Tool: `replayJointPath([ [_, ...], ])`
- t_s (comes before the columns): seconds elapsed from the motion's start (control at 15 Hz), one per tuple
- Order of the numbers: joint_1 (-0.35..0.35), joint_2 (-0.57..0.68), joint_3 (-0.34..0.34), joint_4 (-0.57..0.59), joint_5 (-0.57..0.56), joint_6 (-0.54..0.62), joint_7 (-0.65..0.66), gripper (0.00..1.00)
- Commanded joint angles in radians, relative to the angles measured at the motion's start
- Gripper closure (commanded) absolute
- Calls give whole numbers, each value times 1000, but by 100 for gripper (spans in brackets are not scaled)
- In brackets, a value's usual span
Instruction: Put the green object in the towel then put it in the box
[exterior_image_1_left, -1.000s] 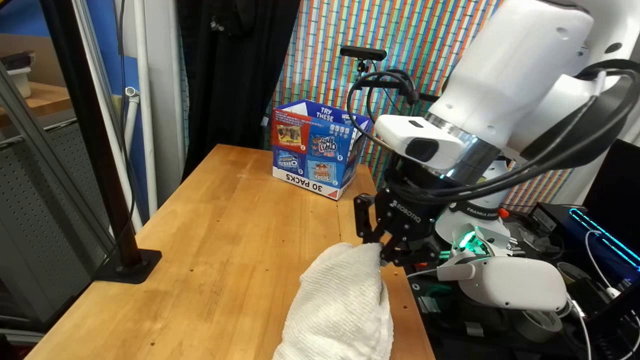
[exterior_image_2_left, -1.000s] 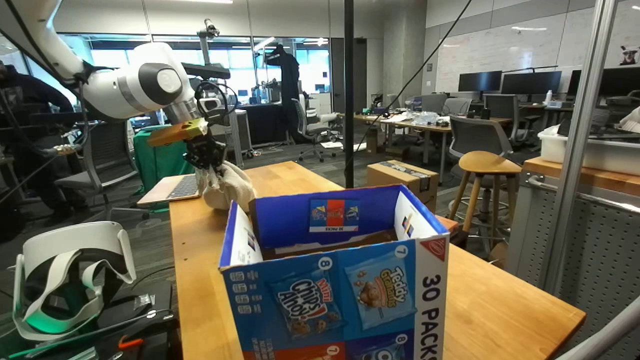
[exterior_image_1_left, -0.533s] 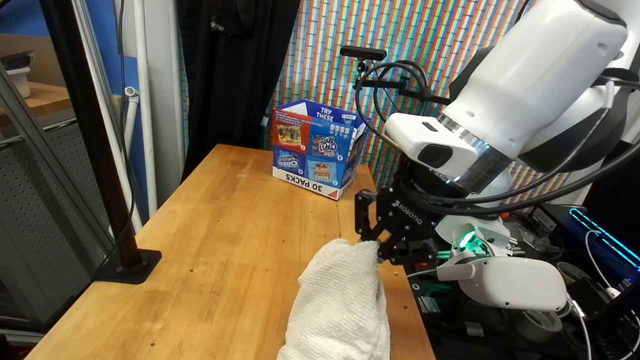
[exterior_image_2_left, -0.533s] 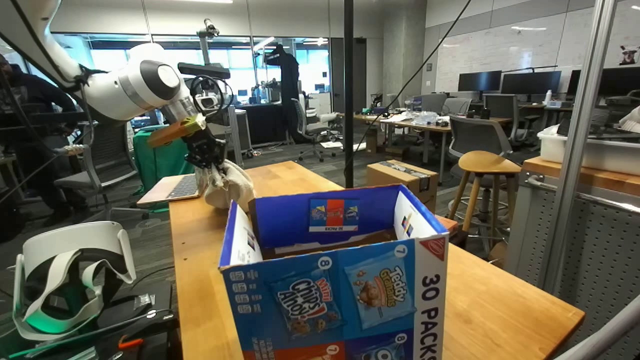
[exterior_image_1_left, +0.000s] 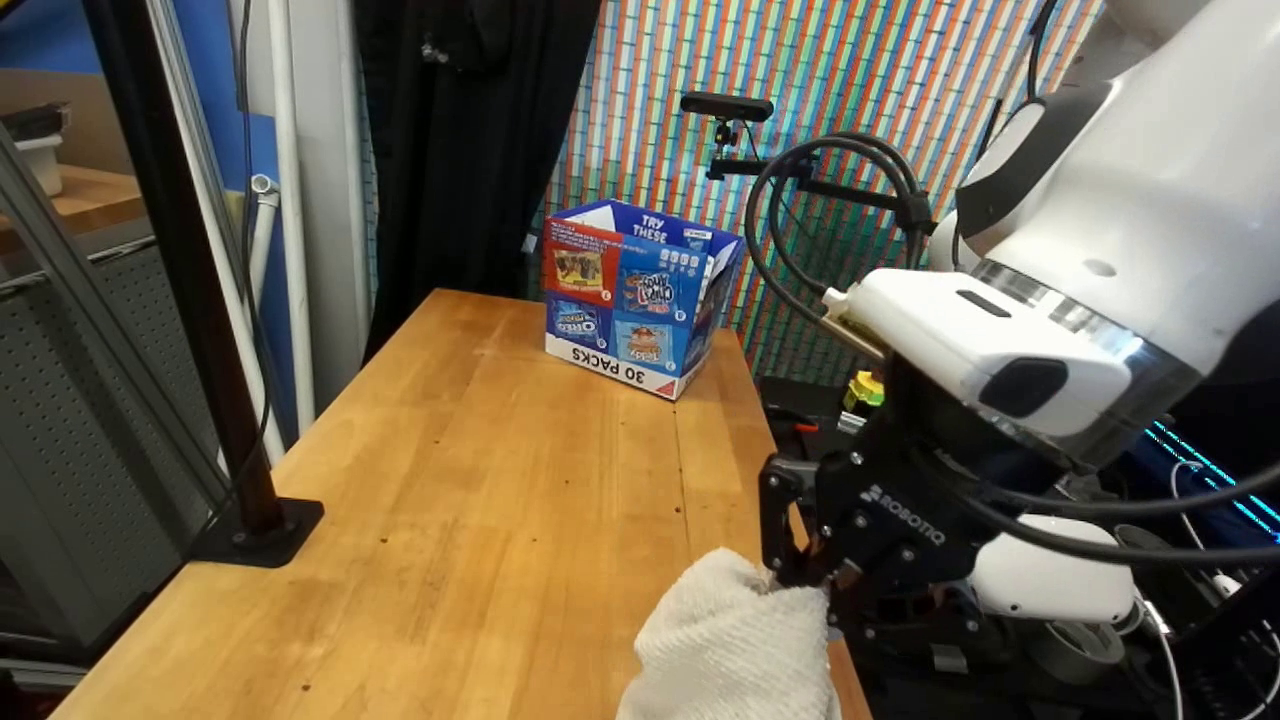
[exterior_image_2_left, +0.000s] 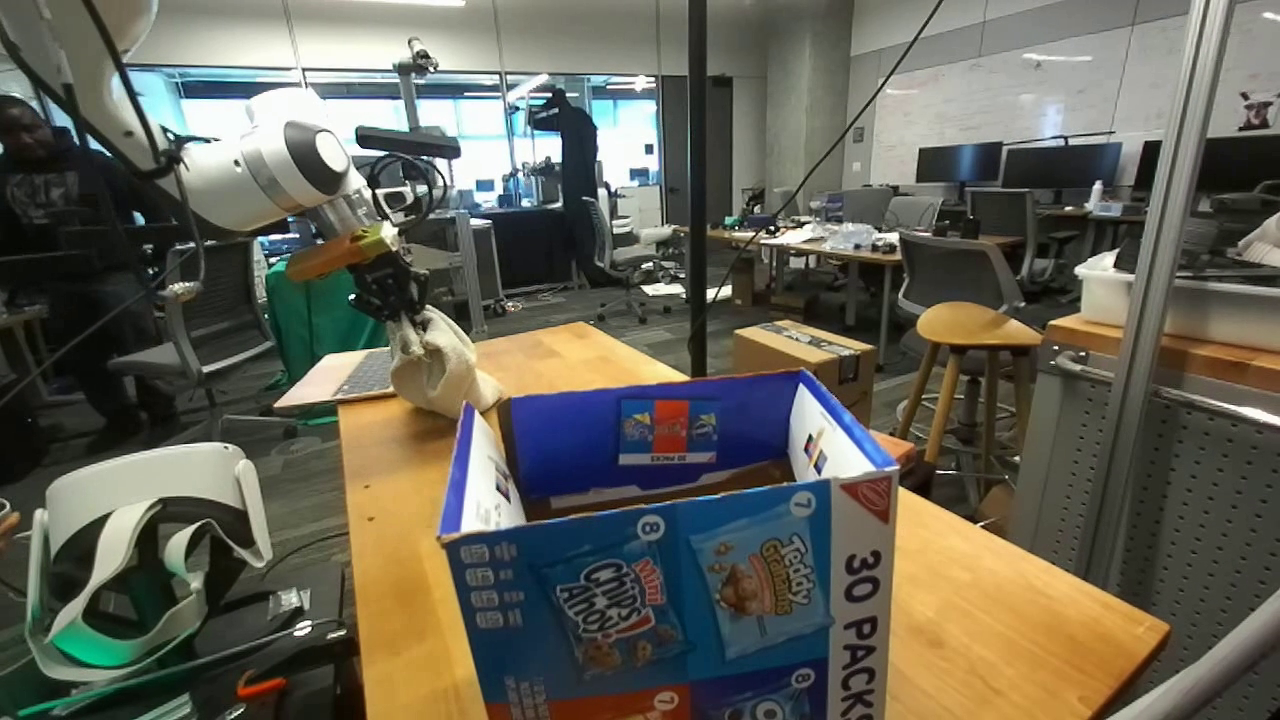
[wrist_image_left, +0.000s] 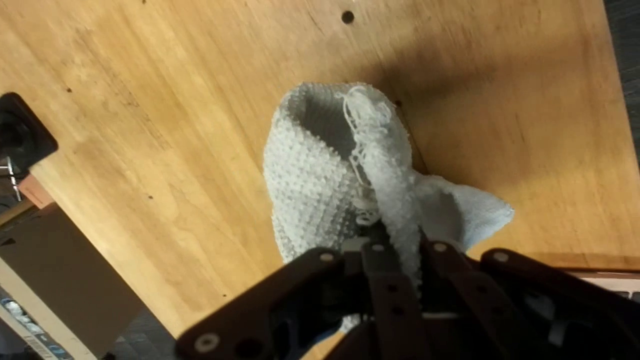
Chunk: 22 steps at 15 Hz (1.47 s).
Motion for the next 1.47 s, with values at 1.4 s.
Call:
replayJointPath([
  [1.4, 3, 487, -84, 485, 370, -247, -365, 95],
])
